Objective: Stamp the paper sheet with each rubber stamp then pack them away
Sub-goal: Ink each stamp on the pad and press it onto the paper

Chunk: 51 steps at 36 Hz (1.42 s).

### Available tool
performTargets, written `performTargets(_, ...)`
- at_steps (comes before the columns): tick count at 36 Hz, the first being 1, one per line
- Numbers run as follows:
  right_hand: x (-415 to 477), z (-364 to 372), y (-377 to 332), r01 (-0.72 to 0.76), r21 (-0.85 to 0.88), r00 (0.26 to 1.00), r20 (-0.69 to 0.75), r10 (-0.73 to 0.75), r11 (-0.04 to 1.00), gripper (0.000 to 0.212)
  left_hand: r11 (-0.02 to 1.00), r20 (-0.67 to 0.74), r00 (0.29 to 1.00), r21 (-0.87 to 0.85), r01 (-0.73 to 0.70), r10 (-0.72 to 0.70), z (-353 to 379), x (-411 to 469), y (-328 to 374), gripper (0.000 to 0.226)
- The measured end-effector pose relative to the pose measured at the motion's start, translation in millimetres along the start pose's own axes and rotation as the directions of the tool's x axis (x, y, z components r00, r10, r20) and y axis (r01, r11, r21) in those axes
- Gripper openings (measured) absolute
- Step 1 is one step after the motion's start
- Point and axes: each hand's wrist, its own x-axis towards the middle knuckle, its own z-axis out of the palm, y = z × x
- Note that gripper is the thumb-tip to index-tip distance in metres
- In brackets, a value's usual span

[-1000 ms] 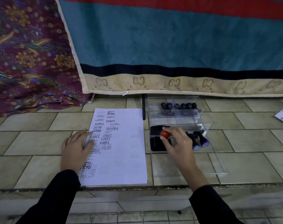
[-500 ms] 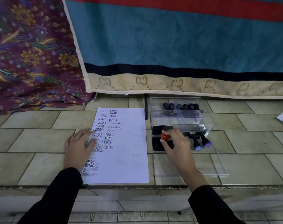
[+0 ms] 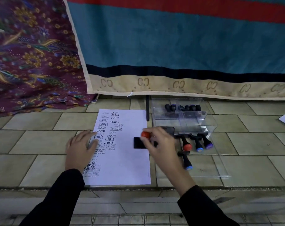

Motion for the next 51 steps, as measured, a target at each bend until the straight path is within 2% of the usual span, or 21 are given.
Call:
performTargets(3,0.5,28.4,-13.0,0.003,0.089,0.996,0.087,-0.011,0.996,0.022,1.000,0.010,1.000,0.006,-0.004,0.004,-0.1,0.9,-1.2,0.041)
performTargets(8,3.1,64.7,-20.7,-0.020,0.089,0.976,0.217,0.000,0.996,0.028,1.000,0.021,1.000,0.028,-0.001,0.000,1.2,2.7,-4.3,0.042)
performTargets(17,5.6,90.1,-23.7,-0.085,0.021,0.955,0.288,0.076,0.996,0.025,1.000,0.026,1.000,0.017,0.004,-0.004,2.5,1.9,-6.0,0.041)
performTargets(31,-0.4,95.6,-27.7,0.013,-0.036,0.953,0.304,-0.001,0.999,0.026,1.000,0.032,0.999,0.015,0.016,-0.016,0.2,1.8,-2.7,0.042)
performTargets(35,-1.7,97.0,-27.0,0.005,-0.038,0.952,0.305,0.007,0.999,0.024,1.000,0.028,1.000,0.017,0.011,-0.011,-0.6,1.2,-0.2,0.041)
performTargets(39,-3.5,97.1,-24.3,-0.007,-0.037,0.948,0.318,0.018,0.999,0.028,1.000,0.012,1.000,0.024,0.004,-0.004,0.7,1.7,-0.7,0.030)
performTargets(45,-2.1,98.0,-20.7,-0.007,-0.039,0.946,0.324,0.020,0.999,0.029,0.999,0.014,1.000,0.038,0.007,-0.007,-0.2,1.1,0.6,0.031)
performTargets(48,6.5,98.6,-21.8,-0.073,-0.017,0.950,0.304,0.075,0.997,0.027,0.999,0.014,1.000,0.043,0.002,-0.003,-1.6,1.0,1.4,0.031)
performTargets(51,17.5,95.1,-20.2,-0.225,0.088,0.954,0.225,0.200,0.970,0.022,0.999,0.018,1.000,0.047,-0.001,0.000,-2.5,1.8,1.5,0.031)
